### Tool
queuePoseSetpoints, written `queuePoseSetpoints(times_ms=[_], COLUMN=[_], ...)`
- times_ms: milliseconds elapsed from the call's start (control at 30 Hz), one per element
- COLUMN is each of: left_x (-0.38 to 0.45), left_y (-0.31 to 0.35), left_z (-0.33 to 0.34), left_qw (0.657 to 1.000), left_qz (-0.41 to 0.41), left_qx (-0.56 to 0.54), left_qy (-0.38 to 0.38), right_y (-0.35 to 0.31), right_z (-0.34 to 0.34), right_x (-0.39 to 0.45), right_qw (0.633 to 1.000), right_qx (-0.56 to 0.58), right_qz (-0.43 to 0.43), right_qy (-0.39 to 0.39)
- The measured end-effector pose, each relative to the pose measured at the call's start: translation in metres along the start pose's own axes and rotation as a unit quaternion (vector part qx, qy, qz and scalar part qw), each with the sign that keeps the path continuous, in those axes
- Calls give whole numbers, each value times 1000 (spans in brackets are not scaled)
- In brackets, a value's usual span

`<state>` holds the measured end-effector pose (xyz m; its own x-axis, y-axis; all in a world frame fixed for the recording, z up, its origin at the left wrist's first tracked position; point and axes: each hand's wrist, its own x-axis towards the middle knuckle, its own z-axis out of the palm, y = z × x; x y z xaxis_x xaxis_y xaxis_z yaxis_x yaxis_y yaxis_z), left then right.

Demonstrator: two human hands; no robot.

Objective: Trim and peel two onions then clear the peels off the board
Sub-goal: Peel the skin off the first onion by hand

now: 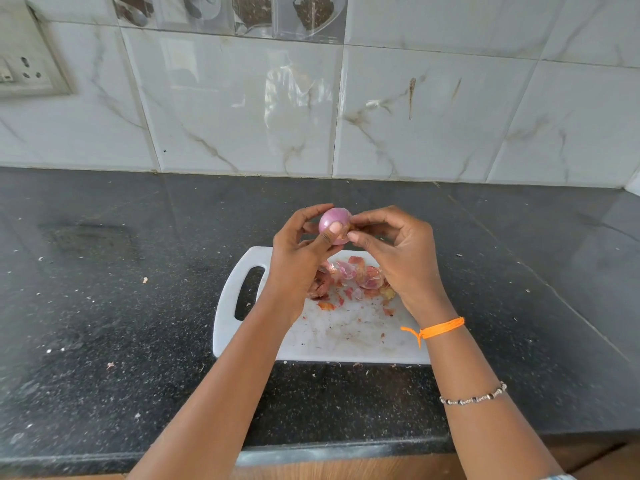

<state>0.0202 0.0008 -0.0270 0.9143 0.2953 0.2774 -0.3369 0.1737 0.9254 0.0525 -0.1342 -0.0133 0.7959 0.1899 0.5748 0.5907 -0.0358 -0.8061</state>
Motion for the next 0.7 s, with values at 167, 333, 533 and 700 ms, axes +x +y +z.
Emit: queuePoseSetpoints(times_ms=[167, 333, 533, 700], left_x=[1, 0, 1, 1], left_y=[-1, -1, -3, 5], left_z=[-1, -1, -4, -3], left_qw=[1000, 1000, 1000, 998], left_qz=[7, -4, -7, 10], left_qx=[11, -2, 7, -54], left_qy=[-7, -2, 2, 13], right_y=[4, 10, 9, 5], right_z=[-3, -2, -1, 4], right_x=[2, 2, 3, -2], right_qw=[999, 999, 993, 988], right_qx=[46, -12, -87, -82], right_qz=[5, 5, -62, -90], right_qy=[4, -29, -55, -94])
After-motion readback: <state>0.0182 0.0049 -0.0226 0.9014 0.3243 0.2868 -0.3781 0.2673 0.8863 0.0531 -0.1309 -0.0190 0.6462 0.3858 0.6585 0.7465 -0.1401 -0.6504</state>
